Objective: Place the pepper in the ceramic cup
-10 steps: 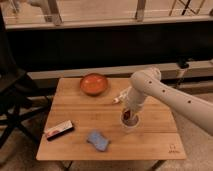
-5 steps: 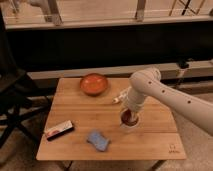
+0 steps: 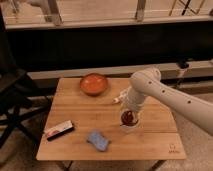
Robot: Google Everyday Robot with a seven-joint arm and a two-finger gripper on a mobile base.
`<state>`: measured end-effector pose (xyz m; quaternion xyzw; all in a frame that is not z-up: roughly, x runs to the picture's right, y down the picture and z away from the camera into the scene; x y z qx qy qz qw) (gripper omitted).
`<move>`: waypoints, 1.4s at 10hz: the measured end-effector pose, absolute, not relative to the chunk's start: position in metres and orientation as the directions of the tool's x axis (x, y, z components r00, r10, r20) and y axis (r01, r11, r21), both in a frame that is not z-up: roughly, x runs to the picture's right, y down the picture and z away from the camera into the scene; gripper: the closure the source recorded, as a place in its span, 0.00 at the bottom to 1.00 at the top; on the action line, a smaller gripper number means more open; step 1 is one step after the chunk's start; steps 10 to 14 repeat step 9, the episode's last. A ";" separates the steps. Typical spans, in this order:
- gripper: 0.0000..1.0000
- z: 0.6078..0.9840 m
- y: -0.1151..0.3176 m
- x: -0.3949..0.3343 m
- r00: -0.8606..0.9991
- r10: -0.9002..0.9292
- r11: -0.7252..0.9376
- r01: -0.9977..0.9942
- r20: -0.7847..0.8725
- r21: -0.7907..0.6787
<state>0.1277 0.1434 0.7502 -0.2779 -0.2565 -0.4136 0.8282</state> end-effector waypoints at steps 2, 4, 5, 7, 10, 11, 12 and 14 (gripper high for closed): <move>0.25 0.751 0.143 0.126 0.521 -0.544 0.496 0.832 0.657 -0.249; 0.22 0.751 0.142 0.126 0.520 -0.545 0.493 0.834 0.658 -0.250; 0.20 0.751 0.143 0.127 0.521 -0.545 0.493 0.833 0.657 -0.252; 0.20 0.752 0.142 0.127 0.518 -0.548 0.490 0.835 0.657 -0.250; 0.20 0.753 0.141 0.126 0.513 -0.552 0.485 0.839 0.657 -0.248; 0.20 0.753 0.141 0.126 0.513 -0.552 0.485 0.839 0.657 -0.248; 0.20 0.753 0.141 0.126 0.513 -0.552 0.485 0.839 0.657 -0.248; 0.20 0.753 0.141 0.126 0.513 -0.552 0.485 0.839 0.657 -0.248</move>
